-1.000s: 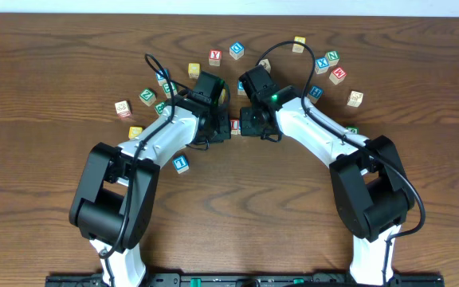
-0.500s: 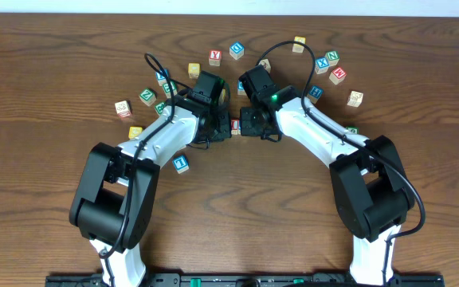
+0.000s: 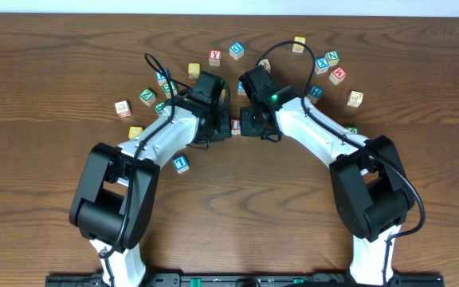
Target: Spell out AI2
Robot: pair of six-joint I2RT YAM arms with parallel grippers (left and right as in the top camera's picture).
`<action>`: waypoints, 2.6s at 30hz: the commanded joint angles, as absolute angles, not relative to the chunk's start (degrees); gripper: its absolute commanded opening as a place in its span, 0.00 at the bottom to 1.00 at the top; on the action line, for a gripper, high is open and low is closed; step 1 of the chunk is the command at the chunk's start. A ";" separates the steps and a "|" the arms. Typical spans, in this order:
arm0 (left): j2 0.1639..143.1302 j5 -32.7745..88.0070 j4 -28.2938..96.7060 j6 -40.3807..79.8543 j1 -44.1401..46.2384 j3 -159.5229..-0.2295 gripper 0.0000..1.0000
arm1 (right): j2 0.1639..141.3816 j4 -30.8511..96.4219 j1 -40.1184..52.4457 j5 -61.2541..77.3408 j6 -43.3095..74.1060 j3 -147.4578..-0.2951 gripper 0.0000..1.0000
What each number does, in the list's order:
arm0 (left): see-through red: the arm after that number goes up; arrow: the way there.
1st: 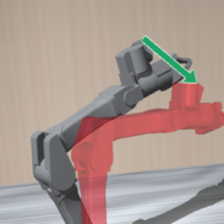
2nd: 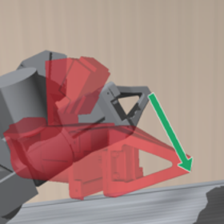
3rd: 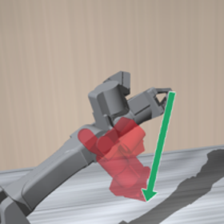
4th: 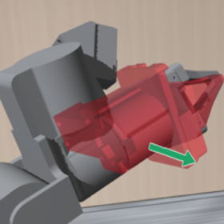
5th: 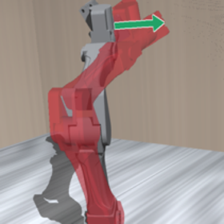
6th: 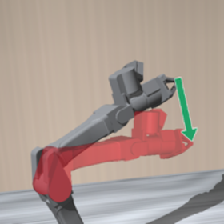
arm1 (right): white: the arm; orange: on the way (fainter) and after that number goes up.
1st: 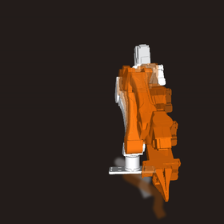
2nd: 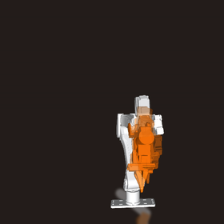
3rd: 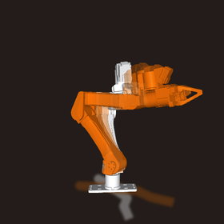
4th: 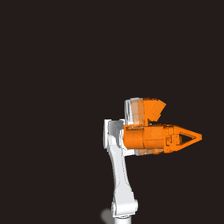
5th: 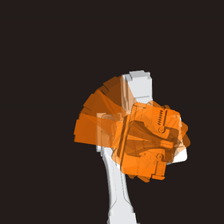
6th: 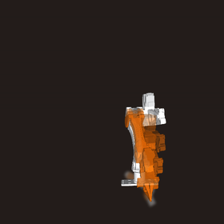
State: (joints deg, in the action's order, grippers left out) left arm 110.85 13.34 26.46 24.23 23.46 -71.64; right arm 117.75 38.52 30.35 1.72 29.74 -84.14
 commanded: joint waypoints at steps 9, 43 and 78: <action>110.21 11.92 26.87 24.03 22.94 -71.26 0.08 | 118.10 38.57 30.30 1.41 29.71 -83.50 0.02; 96.60 10.85 34.02 20.40 17.89 -71.26 0.07 | 118.15 36.25 29.67 1.41 29.76 -83.33 0.05; 96.60 10.83 34.48 20.34 17.89 -71.26 0.08 | 117.95 32.69 29.54 0.05 29.74 -82.35 0.03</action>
